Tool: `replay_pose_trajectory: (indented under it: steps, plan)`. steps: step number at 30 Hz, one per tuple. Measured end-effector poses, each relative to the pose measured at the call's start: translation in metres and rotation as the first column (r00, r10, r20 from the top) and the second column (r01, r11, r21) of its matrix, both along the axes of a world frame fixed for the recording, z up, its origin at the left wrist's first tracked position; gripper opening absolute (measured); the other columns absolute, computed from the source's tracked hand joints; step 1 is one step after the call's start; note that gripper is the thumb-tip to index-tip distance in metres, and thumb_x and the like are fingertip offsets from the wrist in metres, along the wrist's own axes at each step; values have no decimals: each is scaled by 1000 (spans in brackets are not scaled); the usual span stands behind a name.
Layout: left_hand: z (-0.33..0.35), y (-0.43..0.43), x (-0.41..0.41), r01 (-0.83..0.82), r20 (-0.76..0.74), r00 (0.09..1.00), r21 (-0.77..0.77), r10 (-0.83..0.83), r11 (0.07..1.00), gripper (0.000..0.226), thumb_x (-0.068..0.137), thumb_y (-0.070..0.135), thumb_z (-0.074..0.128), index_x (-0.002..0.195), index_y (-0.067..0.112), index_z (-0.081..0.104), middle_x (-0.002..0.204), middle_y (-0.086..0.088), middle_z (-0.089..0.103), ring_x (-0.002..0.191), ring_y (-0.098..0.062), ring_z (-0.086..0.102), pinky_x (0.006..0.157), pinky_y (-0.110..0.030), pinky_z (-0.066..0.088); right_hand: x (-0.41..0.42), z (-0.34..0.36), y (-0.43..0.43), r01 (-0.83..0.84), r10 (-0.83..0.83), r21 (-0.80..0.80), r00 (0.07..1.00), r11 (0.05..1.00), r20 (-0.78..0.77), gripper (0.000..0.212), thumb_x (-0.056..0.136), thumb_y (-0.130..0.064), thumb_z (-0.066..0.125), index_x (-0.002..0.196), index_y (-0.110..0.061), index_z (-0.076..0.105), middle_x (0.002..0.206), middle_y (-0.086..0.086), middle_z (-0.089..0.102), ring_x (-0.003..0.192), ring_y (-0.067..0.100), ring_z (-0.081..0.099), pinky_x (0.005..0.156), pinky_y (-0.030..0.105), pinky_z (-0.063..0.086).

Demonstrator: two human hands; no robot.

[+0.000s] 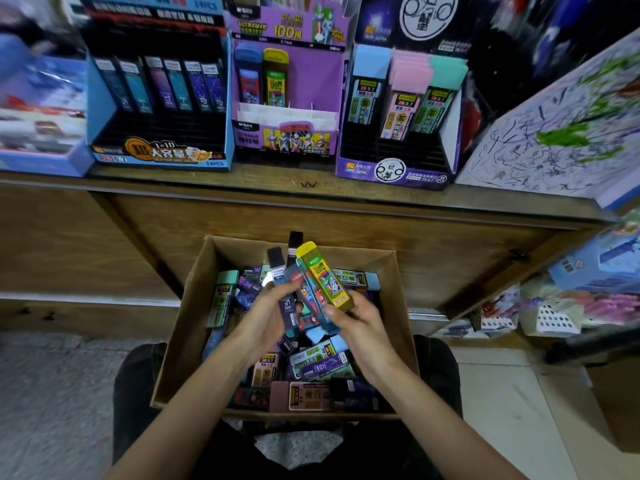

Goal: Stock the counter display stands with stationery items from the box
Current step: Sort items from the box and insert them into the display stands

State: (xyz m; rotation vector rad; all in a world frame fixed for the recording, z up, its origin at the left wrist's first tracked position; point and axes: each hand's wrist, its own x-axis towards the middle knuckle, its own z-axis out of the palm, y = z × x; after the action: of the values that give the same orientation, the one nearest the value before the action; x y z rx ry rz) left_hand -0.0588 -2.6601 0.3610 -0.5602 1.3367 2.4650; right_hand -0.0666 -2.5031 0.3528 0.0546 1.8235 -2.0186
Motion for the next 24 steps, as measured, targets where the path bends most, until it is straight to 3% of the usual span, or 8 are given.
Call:
replay_pose_trajectory:
  steps: [2,3,8,11,14,17,20,24]
  plan:
    - [0,2,-1,-30,-39,999,-51,28,998,47,77,30,68,118,11,58,110,-11,69,100,-25,66,84,-38,53,2,3,-6,-15,15,-8,1000,1000,-5,22,87,-10,62,108,-16,63,104,4,71,100,20,65,85,31,51]
    - [0,4,-2,-62,-65,996,-80,56,995,52,74,29,70,120,8,56,111,-12,69,102,-26,66,83,-37,54,3,4,-9,-17,17,-4,1000,1000,-8,21,87,-10,63,107,-16,63,101,2,71,96,17,66,81,27,51]
    - [3,10,-5,-193,-149,974,-133,173,972,34,72,22,67,102,6,63,87,-6,73,79,-20,71,64,-26,57,6,9,-16,-41,42,81,999,996,-15,20,86,-7,63,104,-16,63,102,7,68,92,15,63,78,20,50]
    - [3,7,-5,-165,-151,978,-134,145,977,28,74,21,66,99,8,64,85,-5,74,78,-18,71,63,-27,56,4,14,-14,-101,104,120,994,988,-21,19,86,-11,65,102,-21,64,96,0,69,86,6,64,74,15,49]
    - [5,0,-6,-128,-164,982,-177,99,976,34,74,24,68,104,7,63,93,-8,71,85,-22,69,72,-31,56,-6,28,-10,-153,160,171,987,973,-29,8,89,-26,62,96,-25,64,90,-11,67,79,-7,63,66,6,44]
    - [11,-5,-8,-80,-177,983,-200,44,977,29,73,28,68,98,15,64,91,-4,73,85,-18,70,71,-28,55,-31,46,-3,-106,111,212,994,971,-13,15,90,-34,57,99,-24,64,103,-5,65,93,5,61,77,18,45]
    - [20,-7,-11,-35,-191,982,-210,-6,977,36,70,31,71,102,16,63,93,-3,74,87,-18,70,69,-26,54,-51,67,-5,-157,168,230,985,961,-29,21,91,-29,57,105,-16,65,105,2,65,98,18,61,84,32,47]
    - [29,-6,-14,-83,-221,974,-169,44,982,42,71,24,70,109,10,62,96,-8,73,86,-19,70,68,-26,55,-60,84,-22,-292,309,291,951,911,-16,25,90,-22,60,112,-11,64,113,5,65,109,17,58,94,34,45]
